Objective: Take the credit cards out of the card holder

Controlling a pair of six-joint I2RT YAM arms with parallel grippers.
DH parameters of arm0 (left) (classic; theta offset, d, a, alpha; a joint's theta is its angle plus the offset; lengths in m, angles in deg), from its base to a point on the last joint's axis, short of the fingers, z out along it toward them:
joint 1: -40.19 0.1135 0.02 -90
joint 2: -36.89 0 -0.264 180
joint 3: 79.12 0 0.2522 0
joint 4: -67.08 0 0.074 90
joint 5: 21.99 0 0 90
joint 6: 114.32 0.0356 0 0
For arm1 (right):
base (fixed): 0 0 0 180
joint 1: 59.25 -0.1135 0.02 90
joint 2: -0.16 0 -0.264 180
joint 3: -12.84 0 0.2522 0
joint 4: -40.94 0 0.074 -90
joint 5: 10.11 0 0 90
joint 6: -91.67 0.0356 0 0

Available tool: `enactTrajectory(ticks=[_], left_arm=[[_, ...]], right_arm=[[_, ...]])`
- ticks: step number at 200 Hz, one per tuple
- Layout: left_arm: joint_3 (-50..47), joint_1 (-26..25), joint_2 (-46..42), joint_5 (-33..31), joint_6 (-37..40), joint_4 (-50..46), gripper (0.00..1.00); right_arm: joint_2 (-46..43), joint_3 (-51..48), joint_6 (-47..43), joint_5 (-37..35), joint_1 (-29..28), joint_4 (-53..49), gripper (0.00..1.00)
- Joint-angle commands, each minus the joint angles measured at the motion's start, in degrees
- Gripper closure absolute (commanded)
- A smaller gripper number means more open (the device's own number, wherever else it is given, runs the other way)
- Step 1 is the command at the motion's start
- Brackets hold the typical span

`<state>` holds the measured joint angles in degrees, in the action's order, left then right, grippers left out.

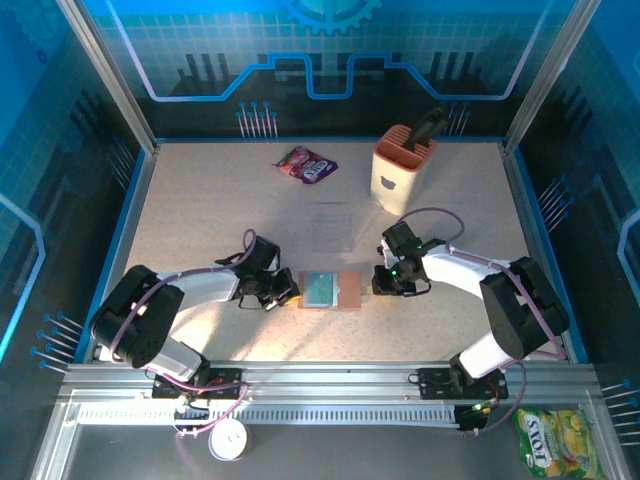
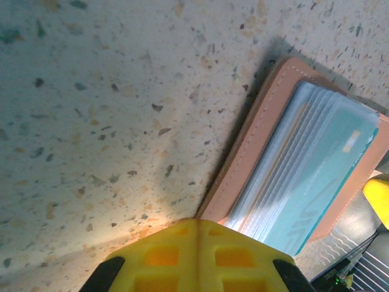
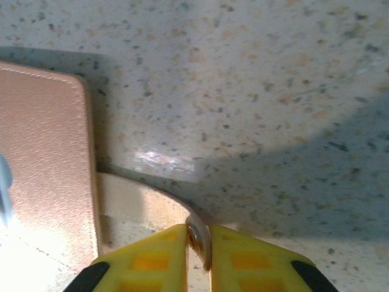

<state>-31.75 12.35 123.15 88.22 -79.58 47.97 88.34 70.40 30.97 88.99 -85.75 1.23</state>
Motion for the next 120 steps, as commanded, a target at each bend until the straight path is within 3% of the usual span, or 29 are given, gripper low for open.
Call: enactTrajectory(ticks=[1,73,120], left_arm=[[-1.3,0.7,0.2,-2.3,1.1,-5.5,1.0],[-1.1,0.8,0.0,-2.4,1.3,-5.6,1.0],[-1.0,0.8,0.1,-1.8,1.3,-5.2,1.0]], right_arm=[[0.4,-0.8,0.2,-4.1,1.3,-3.0,0.79],[0.0,1.1,1.1,-8.8,1.1,-6.7,0.63],[-1.2,2.7,1.0,-10.4,1.0,-8.8,0.65]])
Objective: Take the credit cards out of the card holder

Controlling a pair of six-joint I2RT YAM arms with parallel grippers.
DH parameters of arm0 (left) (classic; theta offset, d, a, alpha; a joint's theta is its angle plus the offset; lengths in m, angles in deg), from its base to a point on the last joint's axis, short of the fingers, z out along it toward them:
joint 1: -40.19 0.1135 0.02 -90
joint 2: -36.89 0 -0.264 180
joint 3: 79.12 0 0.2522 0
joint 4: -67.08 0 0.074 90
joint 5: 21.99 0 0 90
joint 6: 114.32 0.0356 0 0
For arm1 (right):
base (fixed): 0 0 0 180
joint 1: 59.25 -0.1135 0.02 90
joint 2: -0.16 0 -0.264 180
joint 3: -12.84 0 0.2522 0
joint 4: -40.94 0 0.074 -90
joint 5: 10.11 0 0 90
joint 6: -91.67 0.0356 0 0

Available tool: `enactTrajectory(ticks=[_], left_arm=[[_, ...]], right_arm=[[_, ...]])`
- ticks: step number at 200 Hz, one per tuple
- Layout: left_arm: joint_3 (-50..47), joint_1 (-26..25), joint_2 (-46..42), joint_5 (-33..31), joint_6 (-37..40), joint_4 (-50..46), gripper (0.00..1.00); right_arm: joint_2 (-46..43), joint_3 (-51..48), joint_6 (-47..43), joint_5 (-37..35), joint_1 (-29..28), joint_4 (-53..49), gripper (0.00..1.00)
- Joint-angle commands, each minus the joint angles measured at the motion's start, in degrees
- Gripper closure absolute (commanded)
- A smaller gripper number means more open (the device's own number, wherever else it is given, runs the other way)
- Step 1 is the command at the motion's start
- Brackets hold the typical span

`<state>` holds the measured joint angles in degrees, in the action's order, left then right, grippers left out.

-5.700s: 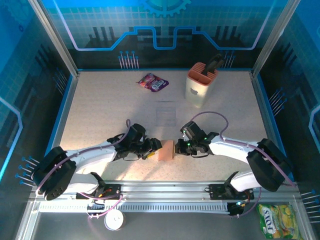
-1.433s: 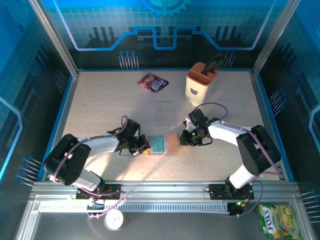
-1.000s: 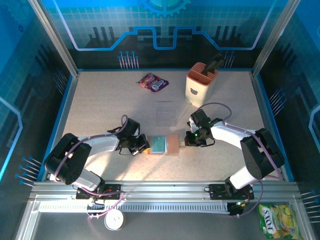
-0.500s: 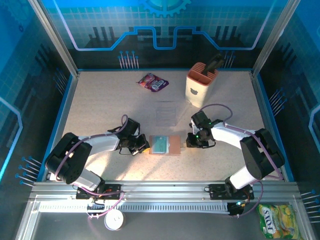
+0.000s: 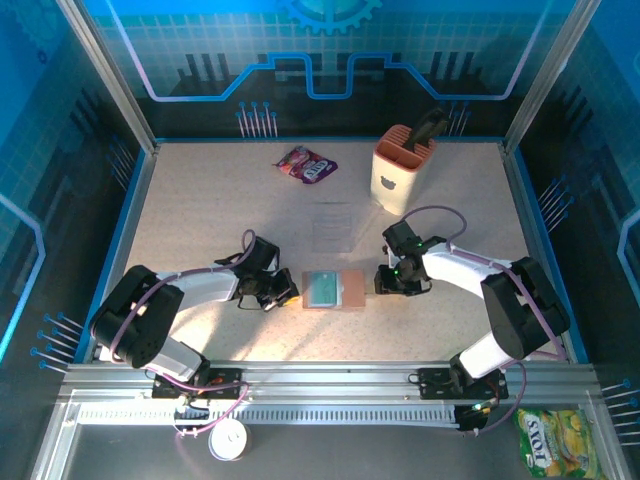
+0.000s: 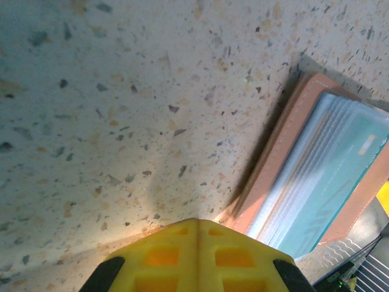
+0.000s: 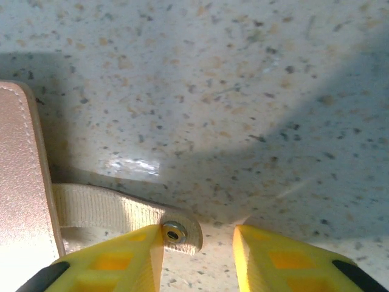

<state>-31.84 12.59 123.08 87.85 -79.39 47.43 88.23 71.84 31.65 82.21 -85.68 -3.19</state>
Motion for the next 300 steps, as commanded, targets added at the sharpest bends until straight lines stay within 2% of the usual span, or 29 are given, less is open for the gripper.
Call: enactTrajectory(ticks=[1,25,56,148,179,193,245,300], left_arm=[[-0.9,0.6,0.1,-1.5,1.2,-4.7,1.0],[-0.7,0.6,0.0,-1.4,1.2,-4.8,1.0],[-0.7,0.7,-0.8,-1.0,1.2,-4.6,1.0],[-0.5,0.6,-5.1,-1.0,0.3,-5.6,0.98],[-1.3,0.5,-5.5,-1.0,0.0,-5.2,0.98],[-1.5,0.7,-5.4,-1.0,0.0,-4.9,0.98],[-2.4,0.5,-5.3,-0.9,0.0,-4.3,0.98],[-2.1,0.6,-4.0,-0.8,0.0,-3.7,0.98]], right_arm=[[-1.2,1.3,0.3,-3.6,1.0,-4.4,0.65],[-1.8,1.9,0.5,-3.7,0.6,-4.9,0.69],[-2.4,4.7,0.7,-3.5,-0.8,-6.8,0.64],[-2.8,18.3,0.4,-10.3,-9.0,-15.9,0.55],[-0.7,17.2,1.4,-3.3,-10.2,-11.4,0.55],[0.9,16.7,2.0,-1.0,-10.4,-10.1,0.51],[4.6,16.2,1.3,-7.2,-10.1,-12.4,0.4],[7.1,13.4,1.3,-6.6,-9.3,-10.6,0.35]])
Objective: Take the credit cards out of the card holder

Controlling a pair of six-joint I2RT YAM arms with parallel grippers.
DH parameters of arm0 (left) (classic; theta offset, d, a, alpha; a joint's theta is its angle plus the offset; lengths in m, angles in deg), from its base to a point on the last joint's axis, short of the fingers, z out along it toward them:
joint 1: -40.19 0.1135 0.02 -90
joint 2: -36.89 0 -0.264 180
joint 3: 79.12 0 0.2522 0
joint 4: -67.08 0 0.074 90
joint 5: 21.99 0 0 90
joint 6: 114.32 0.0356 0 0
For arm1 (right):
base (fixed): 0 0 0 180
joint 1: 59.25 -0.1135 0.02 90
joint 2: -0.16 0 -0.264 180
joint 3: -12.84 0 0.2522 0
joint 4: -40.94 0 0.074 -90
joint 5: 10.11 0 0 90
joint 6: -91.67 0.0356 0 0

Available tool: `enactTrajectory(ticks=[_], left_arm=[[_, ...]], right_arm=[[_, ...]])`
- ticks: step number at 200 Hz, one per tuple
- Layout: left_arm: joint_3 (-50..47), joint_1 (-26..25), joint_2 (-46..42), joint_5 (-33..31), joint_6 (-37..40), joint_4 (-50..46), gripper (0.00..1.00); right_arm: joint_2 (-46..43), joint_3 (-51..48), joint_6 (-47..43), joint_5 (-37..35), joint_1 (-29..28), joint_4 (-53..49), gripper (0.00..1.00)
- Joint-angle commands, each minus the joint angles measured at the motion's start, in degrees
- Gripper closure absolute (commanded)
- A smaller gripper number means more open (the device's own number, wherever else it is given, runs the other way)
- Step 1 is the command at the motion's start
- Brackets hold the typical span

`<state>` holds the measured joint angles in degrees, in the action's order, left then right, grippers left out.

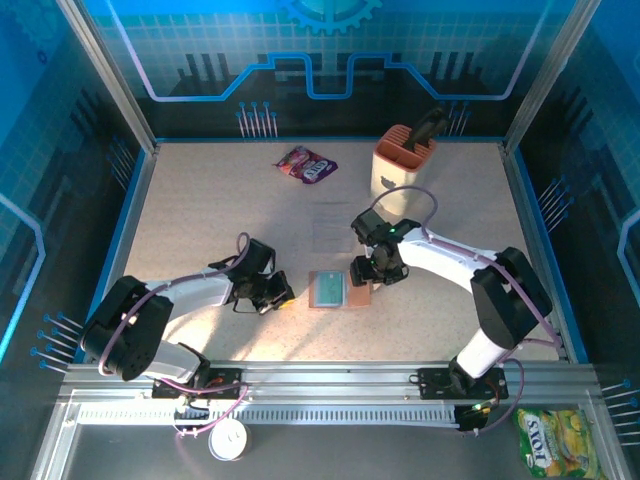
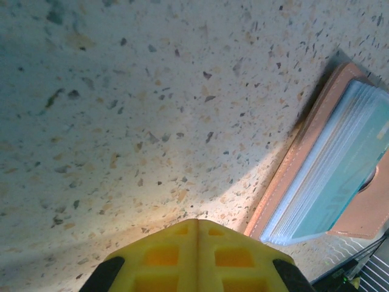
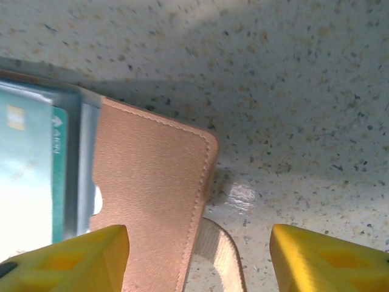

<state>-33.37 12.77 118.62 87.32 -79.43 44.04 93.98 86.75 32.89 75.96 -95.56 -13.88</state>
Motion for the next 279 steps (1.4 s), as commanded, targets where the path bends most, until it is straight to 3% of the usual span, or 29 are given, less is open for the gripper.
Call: enactTrajectory(ticks=[1,37,54,87,133,185,279], left_arm=[[-0.5,0.4,0.5,-0.2,0.1,-0.3,0.98],[-0.1,0.4,1.0,-0.2,0.4,-0.5,0.98],[0.0,0.4,1.1,-0.2,0.5,-0.5,0.98],[0.5,0.5,1.4,-0.2,0.6,-0.5,0.98],[2.5,0.4,1.7,0.2,1.2,-1.3,0.98],[7.0,0.4,1.1,-0.1,3.2,-5.1,0.96],[8.6,0.2,0.3,2.2,2.9,-4.3,0.93]], right_arm=[[1.5,-1.6,0.0,-0.3,0.6,0.1,0.35],[2.8,-3.2,0.0,0.9,0.9,1.9,0.37],[2.7,-3.8,0.0,2.3,0.9,3.1,0.48],[1.8,-4.8,1.5,6.5,0.9,6.6,0.59],[2.7,-4.6,3.8,10.4,0.8,10.7,0.67],[3.3,-3.3,3.4,8.5,0.7,8.7,0.66],[-4.5,-3.2,2.4,3.9,0.7,2.3,0.51]])
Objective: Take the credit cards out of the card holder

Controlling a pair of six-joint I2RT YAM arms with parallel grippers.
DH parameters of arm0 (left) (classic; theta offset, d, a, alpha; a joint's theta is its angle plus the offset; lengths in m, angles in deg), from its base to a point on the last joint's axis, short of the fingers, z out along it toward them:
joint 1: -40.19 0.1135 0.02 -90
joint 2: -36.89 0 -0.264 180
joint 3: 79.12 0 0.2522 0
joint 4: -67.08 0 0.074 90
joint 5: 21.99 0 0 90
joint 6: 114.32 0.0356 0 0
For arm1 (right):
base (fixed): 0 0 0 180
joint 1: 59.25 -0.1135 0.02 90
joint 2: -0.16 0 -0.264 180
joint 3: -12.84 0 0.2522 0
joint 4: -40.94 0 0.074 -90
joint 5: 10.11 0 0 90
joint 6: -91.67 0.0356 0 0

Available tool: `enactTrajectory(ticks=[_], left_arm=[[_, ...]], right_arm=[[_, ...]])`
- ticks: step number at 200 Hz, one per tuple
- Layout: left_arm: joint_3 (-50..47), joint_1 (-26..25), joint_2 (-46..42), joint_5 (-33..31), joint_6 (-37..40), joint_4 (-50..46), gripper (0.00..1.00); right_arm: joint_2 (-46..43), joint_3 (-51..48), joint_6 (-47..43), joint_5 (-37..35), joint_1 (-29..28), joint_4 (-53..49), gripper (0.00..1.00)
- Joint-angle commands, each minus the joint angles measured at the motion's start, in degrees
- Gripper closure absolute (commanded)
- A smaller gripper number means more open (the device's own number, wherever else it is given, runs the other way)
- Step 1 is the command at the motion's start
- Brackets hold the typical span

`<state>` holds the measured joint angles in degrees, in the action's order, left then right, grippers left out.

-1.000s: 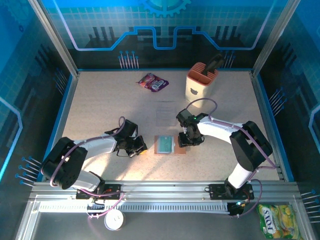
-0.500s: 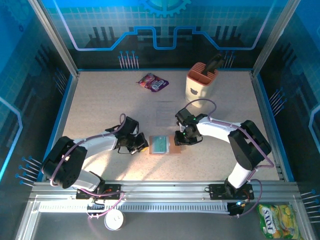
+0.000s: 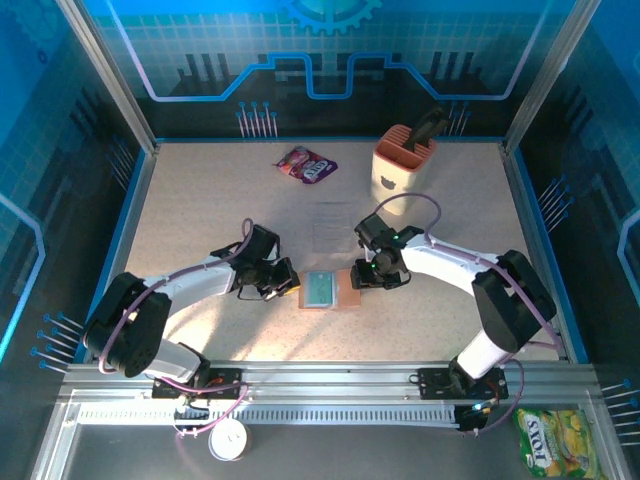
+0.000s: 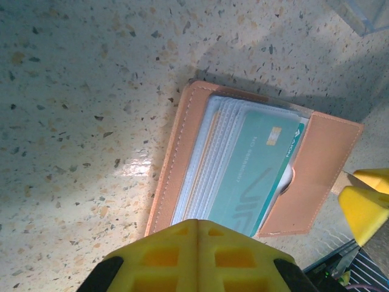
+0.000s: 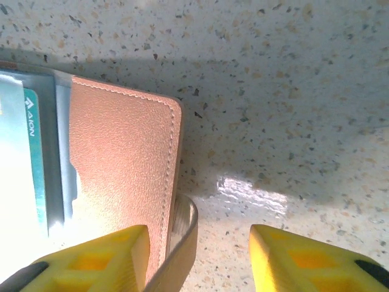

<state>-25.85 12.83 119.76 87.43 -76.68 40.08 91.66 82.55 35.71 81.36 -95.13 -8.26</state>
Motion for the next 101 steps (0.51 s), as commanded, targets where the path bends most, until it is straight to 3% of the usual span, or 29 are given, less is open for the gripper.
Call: enactTrajectory(ticks=[1,101], left_arm=[[1.1,0.1,-0.8,2.2,0.1,-0.3,0.93],[8.4,-4.0,7.7,2.0,0.0,2.8,0.93]], right_arm=[[-2.2,1.1,-0.5,-1.6,0.3,-3.4,0.51],[-2.4,12.2,-0.5,2.0,-5.8,-4.1,0.48]])
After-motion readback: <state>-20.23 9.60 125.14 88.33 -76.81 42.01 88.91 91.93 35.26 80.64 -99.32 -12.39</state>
